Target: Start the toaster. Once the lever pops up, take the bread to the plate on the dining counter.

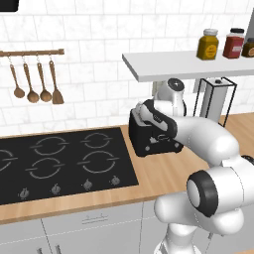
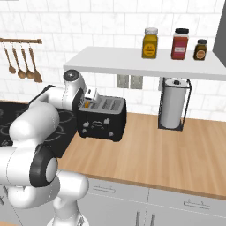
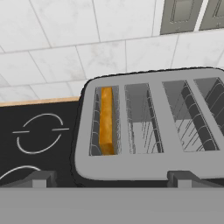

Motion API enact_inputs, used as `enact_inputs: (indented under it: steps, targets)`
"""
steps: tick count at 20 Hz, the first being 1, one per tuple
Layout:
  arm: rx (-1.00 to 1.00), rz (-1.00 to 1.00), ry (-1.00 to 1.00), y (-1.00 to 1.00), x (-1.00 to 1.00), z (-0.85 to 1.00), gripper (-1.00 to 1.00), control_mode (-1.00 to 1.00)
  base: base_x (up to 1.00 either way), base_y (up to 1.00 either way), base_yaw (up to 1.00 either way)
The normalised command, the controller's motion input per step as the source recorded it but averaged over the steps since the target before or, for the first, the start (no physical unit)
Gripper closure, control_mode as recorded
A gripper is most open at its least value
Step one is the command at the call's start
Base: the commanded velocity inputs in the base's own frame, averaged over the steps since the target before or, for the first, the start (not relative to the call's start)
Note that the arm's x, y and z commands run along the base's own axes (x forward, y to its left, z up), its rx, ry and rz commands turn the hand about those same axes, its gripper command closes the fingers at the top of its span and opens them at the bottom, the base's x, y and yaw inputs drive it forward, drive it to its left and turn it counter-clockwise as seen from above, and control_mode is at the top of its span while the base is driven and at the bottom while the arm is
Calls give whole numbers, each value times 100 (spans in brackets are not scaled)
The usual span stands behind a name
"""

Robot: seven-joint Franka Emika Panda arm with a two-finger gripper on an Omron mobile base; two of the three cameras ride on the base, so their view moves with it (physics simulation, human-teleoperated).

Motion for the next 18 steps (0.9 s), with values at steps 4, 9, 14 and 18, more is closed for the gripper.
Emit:
enact_inputs:
  steps: [4,9,14,18]
  targets:
    - [0,0,0,0,0,0,-100,-100,0,0,0]
    - [0,0,0,0,0,0,-100,-100,0,0,0]
    - [0,0,0,0,0,0,-100,-100,0,0,0]
    - [0,0,0,0,0,0,-100,-100,0,0,0]
